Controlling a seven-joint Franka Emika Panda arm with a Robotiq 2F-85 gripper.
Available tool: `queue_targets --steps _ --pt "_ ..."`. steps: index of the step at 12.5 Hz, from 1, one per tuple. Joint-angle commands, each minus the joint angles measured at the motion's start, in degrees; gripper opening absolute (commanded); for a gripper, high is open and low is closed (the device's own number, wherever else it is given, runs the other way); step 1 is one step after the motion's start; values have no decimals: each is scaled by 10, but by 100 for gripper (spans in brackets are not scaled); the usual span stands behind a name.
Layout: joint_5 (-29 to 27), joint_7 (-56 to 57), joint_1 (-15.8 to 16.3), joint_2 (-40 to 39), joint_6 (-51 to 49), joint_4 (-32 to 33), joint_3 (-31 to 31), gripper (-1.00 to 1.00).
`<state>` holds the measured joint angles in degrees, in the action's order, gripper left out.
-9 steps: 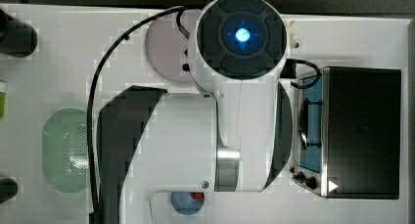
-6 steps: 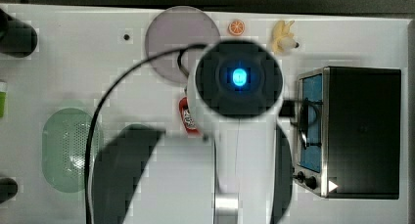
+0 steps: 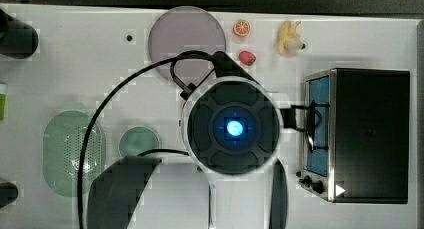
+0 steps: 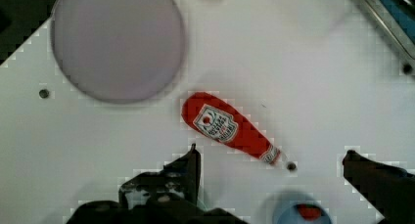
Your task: Pick Ketchup from the table and place it in strainer.
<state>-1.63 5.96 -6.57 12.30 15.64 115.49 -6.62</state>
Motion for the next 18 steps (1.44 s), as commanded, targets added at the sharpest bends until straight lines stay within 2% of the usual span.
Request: queue_targets --steps 1,10,13,18 --pt "2 135 -5 -49 48 51 -16 100" --pt "2 499 -2 -156 321 190 -42 100" --pt "2 504 -1 -211 393 213 -42 100" --pt "2 501 -1 -288 454 216 -41 100"
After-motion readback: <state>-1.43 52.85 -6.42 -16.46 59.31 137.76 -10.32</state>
